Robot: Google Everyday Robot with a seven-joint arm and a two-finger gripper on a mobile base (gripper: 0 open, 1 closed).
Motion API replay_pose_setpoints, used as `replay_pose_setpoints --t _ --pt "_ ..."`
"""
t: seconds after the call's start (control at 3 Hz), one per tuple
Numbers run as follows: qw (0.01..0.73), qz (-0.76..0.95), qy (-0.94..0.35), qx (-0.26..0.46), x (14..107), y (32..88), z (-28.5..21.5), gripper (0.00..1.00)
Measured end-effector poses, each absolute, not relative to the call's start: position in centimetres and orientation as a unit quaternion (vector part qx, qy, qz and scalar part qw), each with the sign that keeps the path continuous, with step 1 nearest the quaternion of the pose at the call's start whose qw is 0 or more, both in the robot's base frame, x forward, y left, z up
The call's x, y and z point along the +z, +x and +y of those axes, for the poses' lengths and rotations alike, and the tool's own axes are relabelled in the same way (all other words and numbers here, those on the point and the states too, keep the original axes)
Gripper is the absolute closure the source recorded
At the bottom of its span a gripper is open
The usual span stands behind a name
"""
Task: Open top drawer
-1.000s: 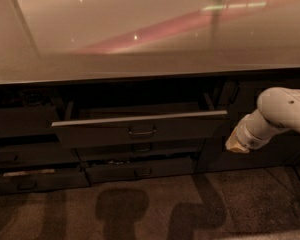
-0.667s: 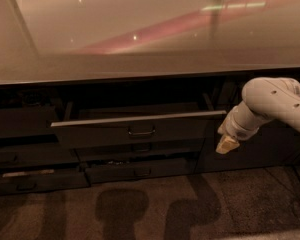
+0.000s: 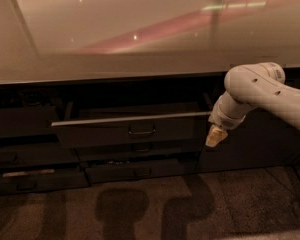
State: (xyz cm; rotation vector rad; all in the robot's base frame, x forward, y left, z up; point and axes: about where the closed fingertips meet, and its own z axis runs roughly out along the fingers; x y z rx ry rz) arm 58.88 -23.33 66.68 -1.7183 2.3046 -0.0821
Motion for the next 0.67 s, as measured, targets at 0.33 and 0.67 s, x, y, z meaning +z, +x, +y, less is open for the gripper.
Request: replay_pose_setpoints --t 0.33,0.67 --pt "0.130 0.797 -0.589 -0.036 67.25 59.57 -22.94 0.61" --pt "0.126 0.805 -0.578 -0.045 67.53 60.43 -23.42 0.84"
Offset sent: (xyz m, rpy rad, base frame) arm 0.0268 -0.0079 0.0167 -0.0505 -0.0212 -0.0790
